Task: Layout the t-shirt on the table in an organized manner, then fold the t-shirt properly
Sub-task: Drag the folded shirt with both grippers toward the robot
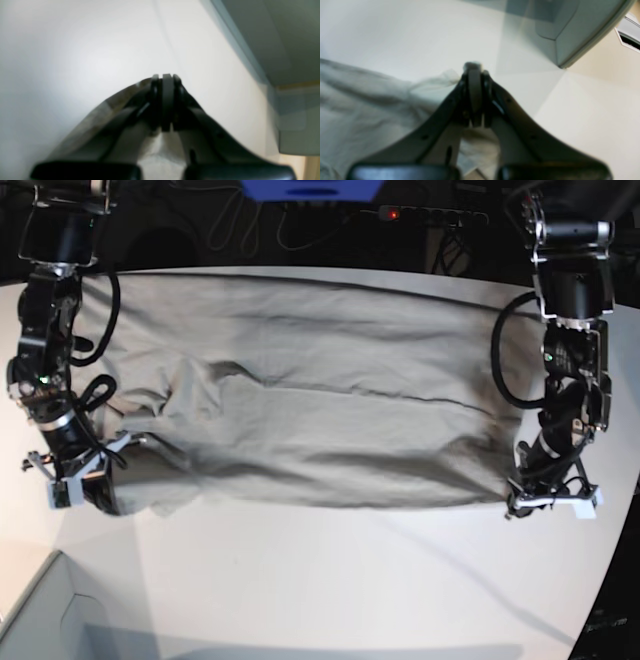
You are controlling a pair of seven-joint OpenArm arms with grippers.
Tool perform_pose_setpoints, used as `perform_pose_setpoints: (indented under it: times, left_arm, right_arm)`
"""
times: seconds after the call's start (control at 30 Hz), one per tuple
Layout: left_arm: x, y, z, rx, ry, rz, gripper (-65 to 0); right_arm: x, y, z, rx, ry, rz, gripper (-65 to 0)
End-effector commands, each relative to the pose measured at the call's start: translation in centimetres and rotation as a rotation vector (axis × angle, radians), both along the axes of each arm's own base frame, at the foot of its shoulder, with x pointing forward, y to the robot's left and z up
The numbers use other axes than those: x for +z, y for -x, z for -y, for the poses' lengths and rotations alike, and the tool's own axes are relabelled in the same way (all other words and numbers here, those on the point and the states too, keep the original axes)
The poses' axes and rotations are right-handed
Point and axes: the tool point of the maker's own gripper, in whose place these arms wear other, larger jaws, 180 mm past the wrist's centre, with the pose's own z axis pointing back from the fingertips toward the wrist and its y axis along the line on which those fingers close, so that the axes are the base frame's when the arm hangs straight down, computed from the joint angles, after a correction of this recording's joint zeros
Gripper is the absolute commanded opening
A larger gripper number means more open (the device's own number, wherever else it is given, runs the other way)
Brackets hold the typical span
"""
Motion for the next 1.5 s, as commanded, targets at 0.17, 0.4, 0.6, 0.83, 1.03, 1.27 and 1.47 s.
perform_pose_setpoints:
  times: [0.17, 0.4, 0.6, 0.83, 1.03, 1.27, 1.47]
  left_arm:
    - [0.6, 0.6, -1.6, 0.021, -0.028, 0.027, -64.9]
    - [-0.6, 2.6, -1.8, 0.012, -0.041, -0.003, -64.9]
    - [-0.5, 4.1, -1.3, -0.008, -0.057, 0.002, -64.9]
    - [1.6, 4.9, -0.1, -0.045, -0.078, 0.058, -64.9]
    - [1.5, 5.8, 0.3, -0.058, -0.088, 0.055, -64.9]
    - [0.7, 6.9, -0.4, -0.041, -0.089, 0.031, -64.9]
    - [0.5, 8.1, -2.6, 0.015, -0.088, 0.019, -64.9]
  right_arm:
    - [1.3, 3.4, -1.1, 0.039, 0.024, 0.045, -65.0]
    - [-2.3, 8.2, -1.0, 0.000, -0.006, -0.061, -65.0]
    - [-2.4, 11.0, -1.6, 0.023, -0.005, -0.058, -65.0]
    - [-1.7, 14.0, -1.3, 0.027, -0.004, -0.016, -65.0]
    - [-1.8, 15.7, -0.8, 0.065, -0.027, -0.025, -65.0]
    - [-3.1, 17.1, -0.4, 0.054, -0.089, -0.062, -65.0]
    - [-5.3, 18.2, -0.1, 0.027, -0.122, -0.117, -65.0]
